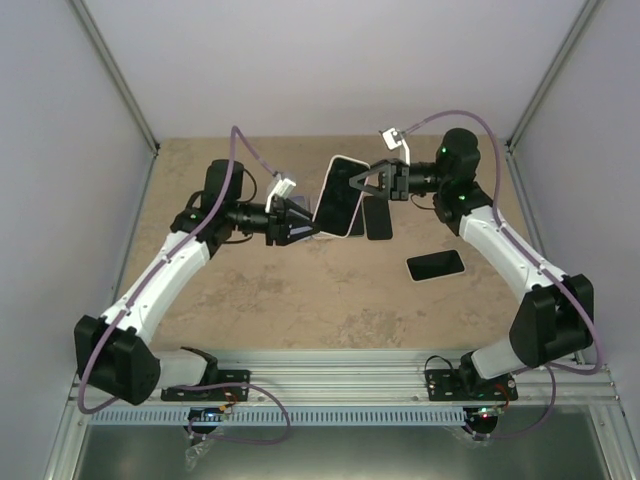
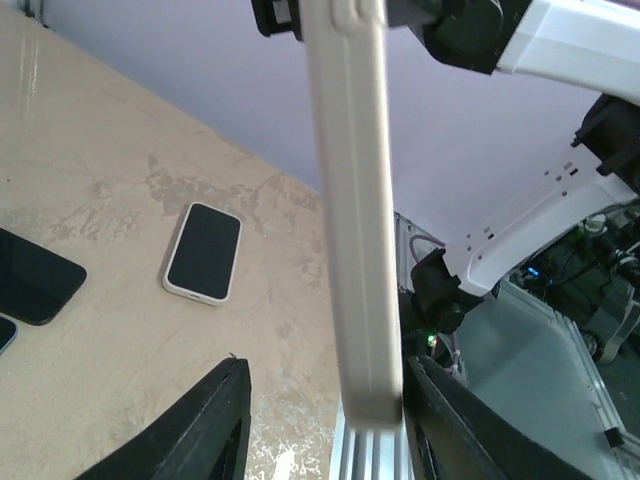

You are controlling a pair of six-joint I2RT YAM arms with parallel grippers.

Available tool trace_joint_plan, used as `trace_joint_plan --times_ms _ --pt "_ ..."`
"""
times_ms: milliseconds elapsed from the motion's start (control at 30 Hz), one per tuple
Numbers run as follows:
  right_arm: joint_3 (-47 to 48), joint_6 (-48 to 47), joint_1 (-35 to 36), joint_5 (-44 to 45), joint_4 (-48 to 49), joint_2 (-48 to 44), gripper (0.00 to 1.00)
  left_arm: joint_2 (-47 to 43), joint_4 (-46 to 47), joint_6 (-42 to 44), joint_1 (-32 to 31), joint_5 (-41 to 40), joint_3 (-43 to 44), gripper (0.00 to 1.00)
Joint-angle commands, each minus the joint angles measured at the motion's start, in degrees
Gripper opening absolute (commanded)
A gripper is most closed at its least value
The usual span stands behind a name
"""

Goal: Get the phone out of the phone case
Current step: Pick up the phone at the center of the board.

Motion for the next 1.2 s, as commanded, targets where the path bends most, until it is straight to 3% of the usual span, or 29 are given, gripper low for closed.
trace_joint_plan --times_ms 0,267,767,1167 --pt "0.2 1.6 -1.0 -1.9 4.7 -3.7 0.01 -4.2 -0.8 5.0 0.2 0.1 -2.7 0.42" --pt "-0.3 2.5 -1.3 -2.1 5.9 -4.1 0.01 -5.1 3.0 2.2 0.2 -0.7 -4.3 0.34" --pt "-0.7 1.1 -1.5 -1.7 4.3 -4.0 0.01 -6.8 8.5 -3.6 0.2 2.8 -5.6 0.34" --pt "-0.7 1.6 -1.5 -2.3 4.8 -4.5 0.01 -6.0 9.7 -4.8 0.2 -0.3 -5.6 0.27"
